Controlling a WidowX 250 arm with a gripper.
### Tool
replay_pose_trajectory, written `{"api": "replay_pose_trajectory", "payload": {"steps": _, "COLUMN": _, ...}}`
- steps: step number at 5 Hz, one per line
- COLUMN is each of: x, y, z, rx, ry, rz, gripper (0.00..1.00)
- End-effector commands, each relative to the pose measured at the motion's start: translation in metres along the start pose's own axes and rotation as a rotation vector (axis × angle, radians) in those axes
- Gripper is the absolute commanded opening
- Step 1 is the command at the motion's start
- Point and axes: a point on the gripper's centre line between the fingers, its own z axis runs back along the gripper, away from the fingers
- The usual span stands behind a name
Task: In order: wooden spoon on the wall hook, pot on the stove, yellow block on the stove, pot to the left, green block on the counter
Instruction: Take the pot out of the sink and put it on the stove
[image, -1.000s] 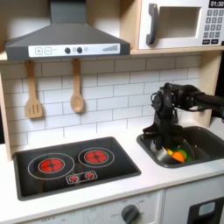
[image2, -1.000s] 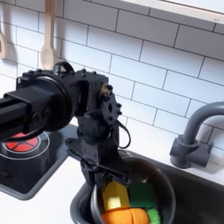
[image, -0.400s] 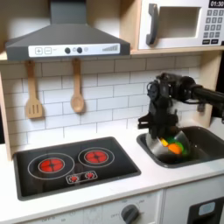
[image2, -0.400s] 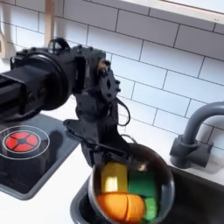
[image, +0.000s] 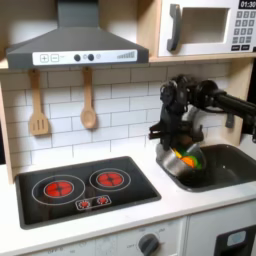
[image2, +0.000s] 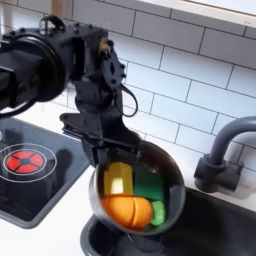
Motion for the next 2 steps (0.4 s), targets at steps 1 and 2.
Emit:
{"api": "replay_pose_trajectory", "payload": {"steps": 1, "x": -0.004, "y": 0.047, "z": -0.008, "rx": 0.033, "ry": 0.044, "rz": 0.177, "gripper": 0.0}}
{"api": "replay_pose_trajectory", "payload": {"steps": 2, "x": -0.014, "y": 0.072, "z": -0.021, "rx": 0.046, "ry": 0.084, "rz": 0.258, "gripper": 0.0}}
